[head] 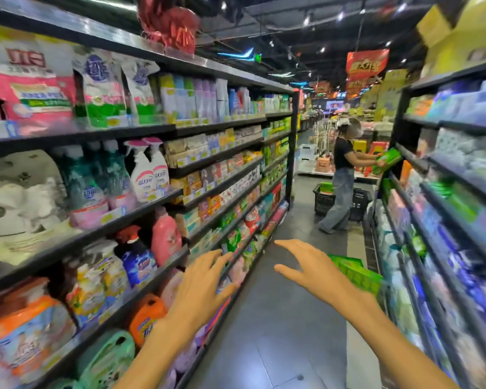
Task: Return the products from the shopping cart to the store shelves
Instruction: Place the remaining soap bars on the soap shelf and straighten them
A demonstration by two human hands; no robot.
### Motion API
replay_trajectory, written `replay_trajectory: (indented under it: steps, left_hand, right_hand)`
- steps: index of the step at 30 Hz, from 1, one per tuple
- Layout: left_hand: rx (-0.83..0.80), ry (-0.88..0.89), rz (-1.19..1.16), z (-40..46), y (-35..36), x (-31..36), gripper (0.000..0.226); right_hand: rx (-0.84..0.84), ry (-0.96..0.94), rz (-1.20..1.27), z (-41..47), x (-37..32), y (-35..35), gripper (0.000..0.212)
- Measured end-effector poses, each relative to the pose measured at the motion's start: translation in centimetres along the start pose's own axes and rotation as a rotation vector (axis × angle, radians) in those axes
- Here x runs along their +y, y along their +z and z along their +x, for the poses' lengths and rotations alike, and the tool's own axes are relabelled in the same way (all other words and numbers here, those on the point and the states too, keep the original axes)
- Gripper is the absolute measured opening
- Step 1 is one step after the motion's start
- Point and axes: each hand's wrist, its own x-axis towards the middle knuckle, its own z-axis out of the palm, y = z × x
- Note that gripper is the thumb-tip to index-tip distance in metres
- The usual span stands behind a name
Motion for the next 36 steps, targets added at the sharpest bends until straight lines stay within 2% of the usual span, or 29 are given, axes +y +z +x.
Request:
replay_trajectory:
  steps: [8, 14, 20, 28, 32, 36]
  left_hand:
    - [-0.035, 0.036, -0.021, 13.1, 5.3, -4.7, 0.075]
    - [-0.057, 0.009, -0.048, 22.7, 10.0, -8.1, 0.066]
    - [-0.066, -0.009, -0.012, 34.0, 16.9, -10.2, 0.076]
    - [-0.083, -0.084, -0.010, 51.7, 25.2, -9.2, 0.073]
    - [-0.072, -0.105, -0.021, 59.5, 29.3, -10.4, 0.080]
    - [-0.056, -0.146, -0.024, 66.8, 33.8, -13.3, 0.072]
  right_hand:
    - [-0.007, 0.073, -0.001, 12.0, 6.5, 1.9, 0.060]
    - [-0.001, 0.081, 0.017, 21.0, 12.7, 4.2, 0.059]
    - [-0.008, 0.062, 0.013, 31.2, 22.4, 6.4, 0.061]
    - [-0.022, 0.010, 0.066, 45.6, 36.5, 6.0, 0.056]
    - [-0.028, -0.008, 0.108, 52.9, 42.3, 6.4, 0.057]
    - [-0.037, -0.033, 0.121, 60.5, 47.4, 8.1, 0.056]
